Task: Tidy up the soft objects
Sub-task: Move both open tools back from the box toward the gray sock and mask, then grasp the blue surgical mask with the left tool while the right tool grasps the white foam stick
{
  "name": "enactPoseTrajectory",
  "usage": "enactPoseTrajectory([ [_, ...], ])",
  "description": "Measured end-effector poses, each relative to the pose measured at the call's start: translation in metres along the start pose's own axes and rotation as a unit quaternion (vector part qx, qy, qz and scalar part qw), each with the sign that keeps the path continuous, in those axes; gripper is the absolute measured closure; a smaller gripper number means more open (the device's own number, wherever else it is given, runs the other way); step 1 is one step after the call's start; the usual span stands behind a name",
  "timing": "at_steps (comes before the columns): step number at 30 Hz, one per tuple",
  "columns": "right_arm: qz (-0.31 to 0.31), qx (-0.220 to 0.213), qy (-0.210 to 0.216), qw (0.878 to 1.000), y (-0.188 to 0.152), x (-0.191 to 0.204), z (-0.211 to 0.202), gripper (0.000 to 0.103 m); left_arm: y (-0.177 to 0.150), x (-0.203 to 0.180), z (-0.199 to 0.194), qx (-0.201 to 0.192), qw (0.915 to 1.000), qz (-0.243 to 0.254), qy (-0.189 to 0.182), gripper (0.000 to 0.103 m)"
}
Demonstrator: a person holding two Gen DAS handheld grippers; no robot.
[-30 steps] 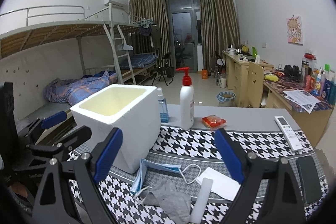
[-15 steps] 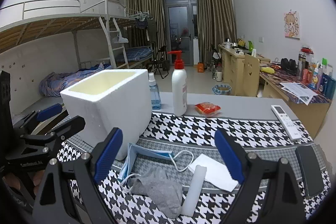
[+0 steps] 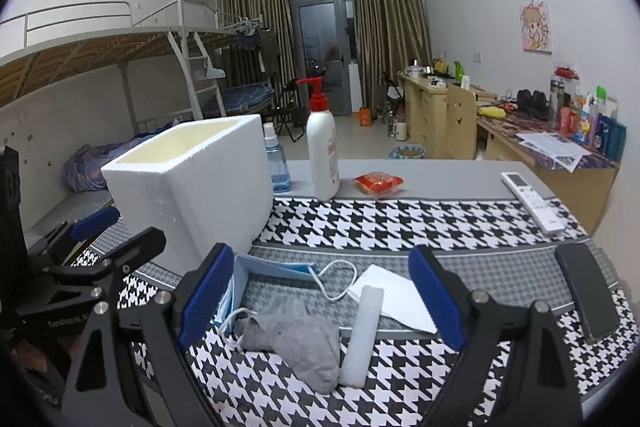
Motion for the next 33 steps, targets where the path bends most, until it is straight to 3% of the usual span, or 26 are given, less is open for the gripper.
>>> enactPoseTrajectory([
  [24,0.011,0.047,0.0,0.999,-0.026,-0.025,0.019,0.011,-0.023,-0.013,0.028,0.05,0.9985,0.011,0.021,0.001],
  [33,0.023,0.064,-0.001,0.998,-0.03,-0.031,0.028,0.011,-0.029,-0.013,0.044,0.081,0.9963,0.004,0.027,0.01],
])
Point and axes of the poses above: each gripper's, at about its wrist camera, not at the fingertips, and z roughly the way its jaws point, x to its left, y to its top, the point moved 6 cm from there along z, roughly the way its jaws point
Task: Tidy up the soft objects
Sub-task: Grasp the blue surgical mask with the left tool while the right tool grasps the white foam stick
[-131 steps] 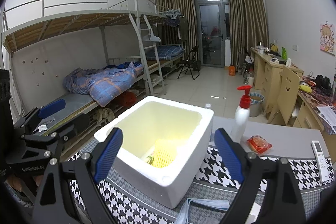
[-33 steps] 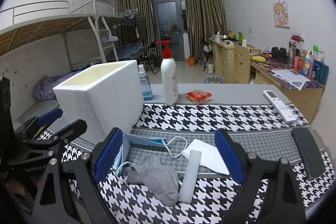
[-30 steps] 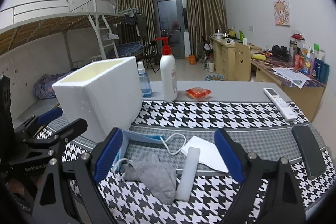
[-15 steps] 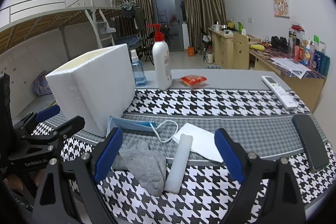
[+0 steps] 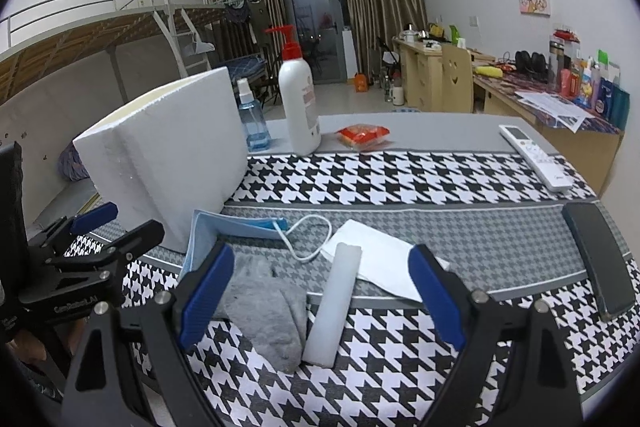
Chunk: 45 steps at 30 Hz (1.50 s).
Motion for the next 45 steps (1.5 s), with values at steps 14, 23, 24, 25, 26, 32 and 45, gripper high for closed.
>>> enactPoseTrajectory([
  [14,0.003,0.046,-0.003,0.999,-0.013,-0.006,0.018,0.03,-0.01,-0.01,0.022,0.048,0.9988,-0.005,0.006,0.027],
  [23,0.014,0.065,-0.003,0.998,-0.018,-0.011,0.027,0.045,-0.016,-0.014,0.035,0.077,0.997,-0.009,0.007,0.04],
  [24,0.015,0.067,-0.003,0.998,-0.018,-0.012,0.028,0.046,-0.016,-0.014,0.035,0.077,0.9969,-0.009,0.007,0.04],
  [25,0.016,0.069,-0.003,0.998,-0.018,-0.013,0.028,0.047,-0.016,-0.015,0.036,0.078,0.9969,-0.008,0.007,0.041],
  [26,0.016,0.071,-0.003,0.997,-0.018,-0.013,0.029,0.047,-0.016,-0.016,0.037,0.08,0.9967,-0.007,0.008,0.043],
  [32,0.018,0.084,0.002,0.996,-0.021,-0.013,0.034,0.053,-0.019,-0.015,0.039,0.088,0.9961,-0.008,0.009,0.05],
  [45,0.022,0.119,0.002,0.993,-0.033,-0.014,0.044,0.063,-0.028,-0.017,0.043,0.116,0.9932,-0.004,0.0,0.073],
])
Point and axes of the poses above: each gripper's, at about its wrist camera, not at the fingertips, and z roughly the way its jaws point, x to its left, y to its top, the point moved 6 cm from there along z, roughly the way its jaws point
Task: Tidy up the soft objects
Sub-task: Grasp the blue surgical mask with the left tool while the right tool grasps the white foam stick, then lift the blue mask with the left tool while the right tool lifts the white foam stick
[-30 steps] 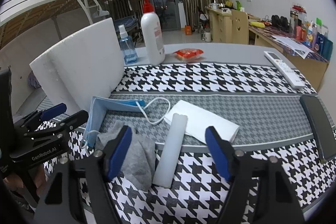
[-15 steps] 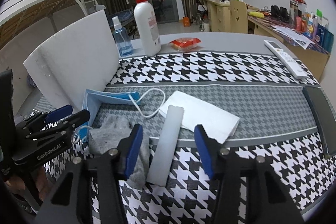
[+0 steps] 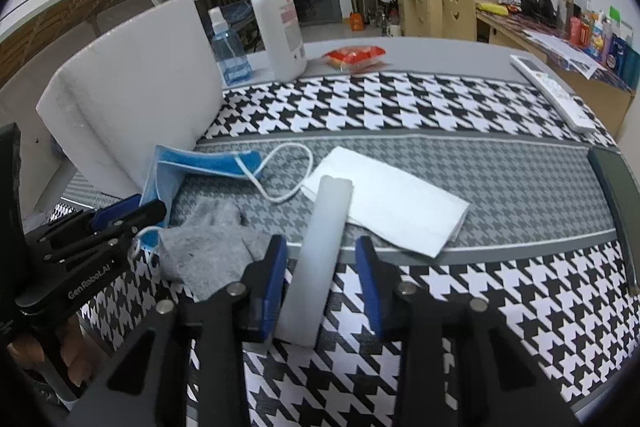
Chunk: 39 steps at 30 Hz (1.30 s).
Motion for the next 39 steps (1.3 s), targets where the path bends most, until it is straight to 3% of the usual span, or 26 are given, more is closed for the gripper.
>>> enactPoseTrajectory([
  [5,0.002,0.014,-0.003,1.0,-0.003,0.0,0.006,0.063,-0.001,-0.001,0.002,0.006,1.0,0.002,-0.003,0.078],
  [11,-0.004,0.024,-0.003,1.0,-0.004,0.003,0.01,0.077,-0.001,0.001,0.004,0.014,0.9999,-0.001,-0.004,0.084],
  [19,-0.01,0.019,-0.005,1.0,-0.003,0.006,0.007,0.086,-0.001,0.001,0.001,0.007,0.9998,-0.003,-0.016,0.095],
  [39,-0.01,-0.023,-0.006,1.0,0.006,0.007,-0.023,0.087,0.006,-0.003,-0.03,-0.033,0.9989,0.005,-0.034,0.098],
])
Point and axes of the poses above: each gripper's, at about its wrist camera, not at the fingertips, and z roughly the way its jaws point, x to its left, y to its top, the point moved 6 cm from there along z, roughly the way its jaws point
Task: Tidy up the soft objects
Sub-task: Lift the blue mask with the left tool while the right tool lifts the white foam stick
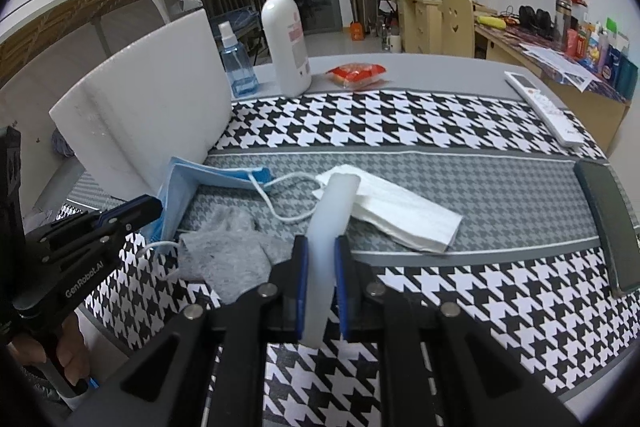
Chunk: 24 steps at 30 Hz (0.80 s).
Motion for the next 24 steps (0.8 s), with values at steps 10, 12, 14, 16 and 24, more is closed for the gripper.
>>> enactPoseTrajectory([
  [10,-0.002,-0.017,-0.003,1.0,0.003,0.001,-0.012,0.087,0.002,-0.002,-0.001,0.0,1.0,0.006,0.001,0.1],
  [12,-0.002,-0.017,-0.003,1.0,0.003,0.001,-0.011,0.087,0.0,-0.003,0.001,0.004,1.0,0.004,0.0,0.1],
  [14,-0.001,-0.015,-0.002,1.0,0.002,0.0,-0.01,0.087,0.0,-0.003,0.002,0.002,1.0,0.005,0.003,0.099],
  [16,-0.001,-0.014,-0.002,1.0,0.002,0.0,-0.009,0.087,0.001,-0.004,0.004,0.004,1.0,0.008,0.005,0.096],
  [24,0.0,-0.009,0.002,1.0,0.001,-0.002,-0.004,0.087,-0.002,-0.006,0.015,0.019,0.9996,0.015,0.017,0.082],
])
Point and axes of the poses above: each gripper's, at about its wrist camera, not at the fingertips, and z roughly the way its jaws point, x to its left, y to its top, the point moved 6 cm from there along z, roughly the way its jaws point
